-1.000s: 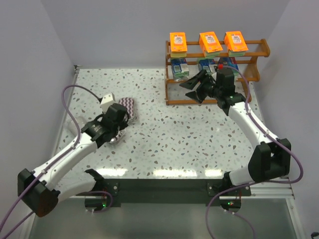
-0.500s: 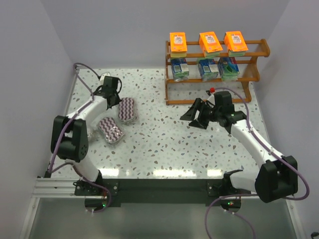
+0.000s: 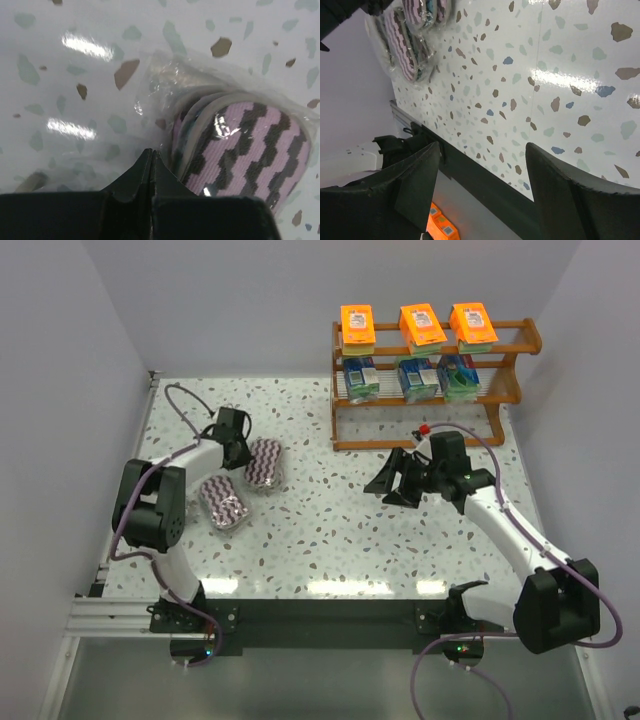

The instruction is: Place and organize the cleaning sponges onto the shelf

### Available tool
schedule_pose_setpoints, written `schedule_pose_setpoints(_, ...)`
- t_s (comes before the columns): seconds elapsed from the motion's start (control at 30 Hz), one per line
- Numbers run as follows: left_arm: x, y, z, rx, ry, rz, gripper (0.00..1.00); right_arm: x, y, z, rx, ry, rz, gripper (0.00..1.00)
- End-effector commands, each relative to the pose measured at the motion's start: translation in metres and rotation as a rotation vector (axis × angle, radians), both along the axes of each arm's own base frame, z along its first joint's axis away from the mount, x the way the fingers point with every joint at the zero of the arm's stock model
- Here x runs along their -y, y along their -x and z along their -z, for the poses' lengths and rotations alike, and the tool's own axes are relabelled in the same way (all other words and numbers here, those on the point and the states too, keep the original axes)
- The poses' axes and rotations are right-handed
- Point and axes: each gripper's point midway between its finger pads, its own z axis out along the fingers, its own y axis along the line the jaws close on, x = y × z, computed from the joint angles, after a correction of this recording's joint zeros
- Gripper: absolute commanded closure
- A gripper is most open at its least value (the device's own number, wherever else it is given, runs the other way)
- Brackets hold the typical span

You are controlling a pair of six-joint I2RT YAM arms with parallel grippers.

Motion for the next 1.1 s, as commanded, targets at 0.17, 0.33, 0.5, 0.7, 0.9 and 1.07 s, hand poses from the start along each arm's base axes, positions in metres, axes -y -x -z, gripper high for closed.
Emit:
schedule_pose_setpoints(0.17, 0.105, 0.064, -0.011, 0.009, 0.267, 0.145, 1.00, 0.002, 0.004, 0.015, -0.009, 0.034, -0.033, 0.27)
schedule_pose_setpoints(0.33, 0.156, 0.083, -0.020, 0.013, 0.375, 0.213, 1.00, 0.004, 0.006, 0.025, -0.018, 0.049, -0.035, 0.26)
schedule_pose_setpoints(0.5, 0.199, 0.095, -0.023, -0.001, 0.438, 0.297, 1.00, 0.005, 0.010, 0.043, -0.051, 0.059, -0.027, 0.25)
schedule_pose_setpoints(0.7, 0.224, 0.114, -0.009, -0.037, 0.460, 0.336, 1.00, -0.003, 0.003, 0.057, -0.095, 0.001, 0.011, 0.23)
schedule_pose_setpoints(0.9, 0.214, 0.123, -0.008, -0.041, 0.431, 0.321, 1.00, -0.016, -0.024, 0.061, -0.101, -0.058, 0.054, 0.22)
schedule_pose_setpoints(1.07, 0.194, 0.131, -0.013, -0.025, 0.371, 0.296, 1.00, -0.020, -0.053, 0.065, -0.079, -0.018, 0.035, 0.22)
